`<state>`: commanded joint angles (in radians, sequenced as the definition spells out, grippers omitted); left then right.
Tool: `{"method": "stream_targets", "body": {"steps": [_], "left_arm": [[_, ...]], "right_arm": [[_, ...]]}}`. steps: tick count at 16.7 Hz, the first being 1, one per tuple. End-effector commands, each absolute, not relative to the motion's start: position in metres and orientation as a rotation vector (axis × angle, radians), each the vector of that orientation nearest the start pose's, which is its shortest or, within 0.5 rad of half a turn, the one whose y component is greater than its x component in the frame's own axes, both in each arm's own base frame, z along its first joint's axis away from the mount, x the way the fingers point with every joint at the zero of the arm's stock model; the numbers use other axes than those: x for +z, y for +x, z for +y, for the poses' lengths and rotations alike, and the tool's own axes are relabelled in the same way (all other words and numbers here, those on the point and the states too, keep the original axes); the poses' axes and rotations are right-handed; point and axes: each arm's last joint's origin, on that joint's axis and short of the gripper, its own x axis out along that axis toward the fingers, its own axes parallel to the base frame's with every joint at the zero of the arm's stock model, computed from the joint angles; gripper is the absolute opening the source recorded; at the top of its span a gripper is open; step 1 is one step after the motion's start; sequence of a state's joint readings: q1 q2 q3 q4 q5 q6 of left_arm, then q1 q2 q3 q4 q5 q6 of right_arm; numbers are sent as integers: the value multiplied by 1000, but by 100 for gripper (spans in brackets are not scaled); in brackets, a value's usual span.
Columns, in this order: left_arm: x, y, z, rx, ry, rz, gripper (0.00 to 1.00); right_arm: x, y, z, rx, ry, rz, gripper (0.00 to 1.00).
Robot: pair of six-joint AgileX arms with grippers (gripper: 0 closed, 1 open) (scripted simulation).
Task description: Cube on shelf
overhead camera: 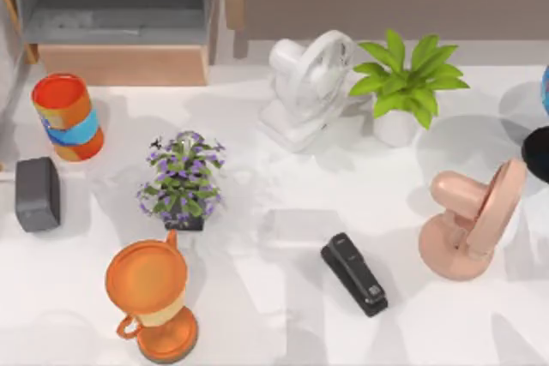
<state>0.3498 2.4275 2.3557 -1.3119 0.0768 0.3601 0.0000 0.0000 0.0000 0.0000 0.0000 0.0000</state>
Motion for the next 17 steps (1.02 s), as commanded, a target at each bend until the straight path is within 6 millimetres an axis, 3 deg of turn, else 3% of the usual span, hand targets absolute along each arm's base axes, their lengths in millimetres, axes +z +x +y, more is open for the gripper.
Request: {"method": "stream_targets", "body": {"steps": [6, 12, 14, 17], "left_arm": [[219, 460, 175, 0, -1, 1369, 100], [245, 449, 157, -2, 2, 1369, 100], [235, 452, 159, -1, 2, 1374, 100], [201, 464, 171, 3, -1, 1376, 100]], "right_arm": [[160, 106, -1, 0, 0, 0, 100], [160, 106, -1, 0, 0, 0, 100], [160, 106, -1, 0, 0, 0, 100], [160, 106, -1, 0, 0, 0, 100]]}}
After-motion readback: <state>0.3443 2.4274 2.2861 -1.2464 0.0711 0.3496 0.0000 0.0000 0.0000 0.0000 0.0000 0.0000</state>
